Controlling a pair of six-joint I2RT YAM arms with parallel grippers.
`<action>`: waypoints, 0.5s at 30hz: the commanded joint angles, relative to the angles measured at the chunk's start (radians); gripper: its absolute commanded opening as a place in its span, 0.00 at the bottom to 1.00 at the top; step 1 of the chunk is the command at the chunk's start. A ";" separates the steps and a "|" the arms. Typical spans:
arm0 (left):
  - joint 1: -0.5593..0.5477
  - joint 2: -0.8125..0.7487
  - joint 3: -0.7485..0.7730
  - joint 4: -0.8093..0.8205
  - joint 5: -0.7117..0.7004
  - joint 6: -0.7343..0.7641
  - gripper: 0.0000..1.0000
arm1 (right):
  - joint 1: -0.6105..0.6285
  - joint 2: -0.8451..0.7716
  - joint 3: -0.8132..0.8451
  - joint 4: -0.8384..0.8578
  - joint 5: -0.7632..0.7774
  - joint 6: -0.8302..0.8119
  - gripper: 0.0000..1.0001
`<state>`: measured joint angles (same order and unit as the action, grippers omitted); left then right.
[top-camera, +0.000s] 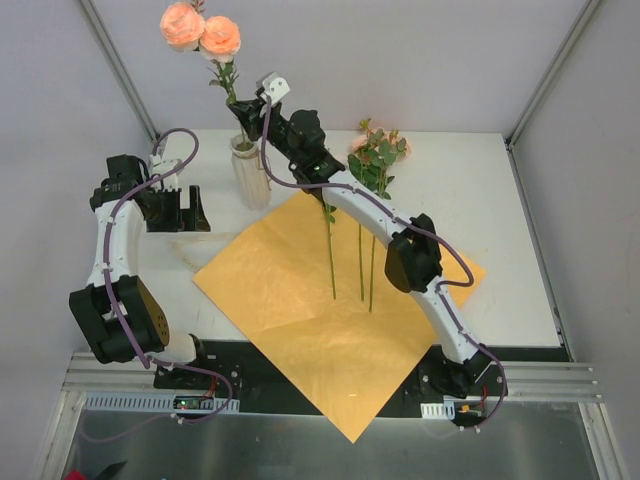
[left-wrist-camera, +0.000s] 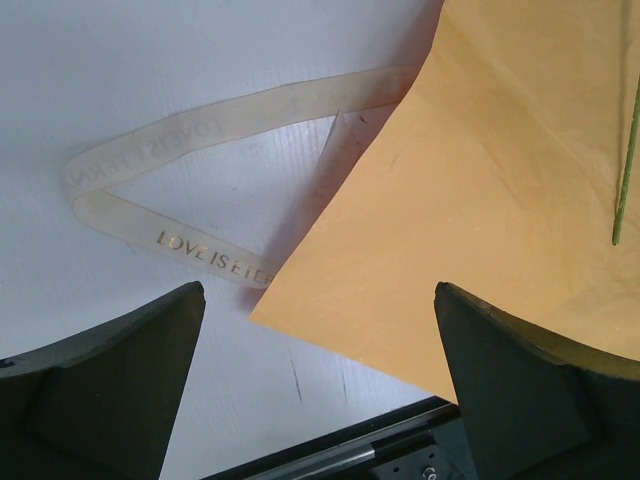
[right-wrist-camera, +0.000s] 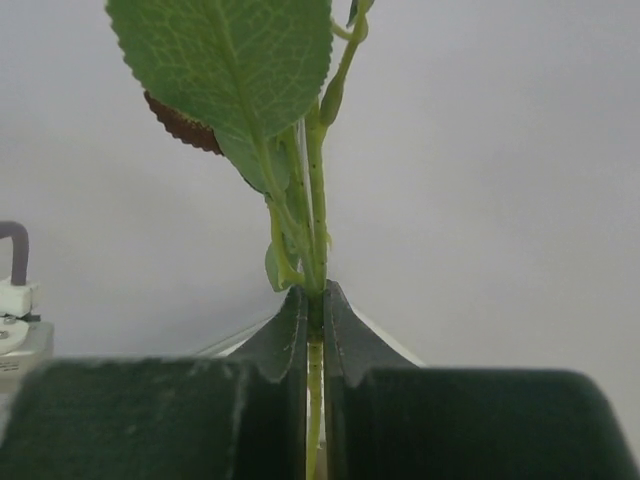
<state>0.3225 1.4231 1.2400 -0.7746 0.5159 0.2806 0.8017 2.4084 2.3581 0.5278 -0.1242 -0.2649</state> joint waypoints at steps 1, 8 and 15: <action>0.010 -0.012 -0.010 -0.023 0.024 0.015 0.99 | 0.021 -0.025 0.041 -0.112 0.023 0.061 0.00; 0.010 -0.036 -0.028 -0.023 0.026 0.015 0.99 | 0.008 -0.173 -0.066 -0.334 0.054 0.104 0.38; 0.010 -0.050 -0.043 -0.022 0.016 0.011 0.99 | -0.018 -0.423 -0.365 -0.380 0.060 0.124 0.55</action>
<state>0.3225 1.4166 1.2076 -0.7792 0.5159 0.2802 0.8009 2.1971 2.0613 0.1459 -0.0814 -0.1745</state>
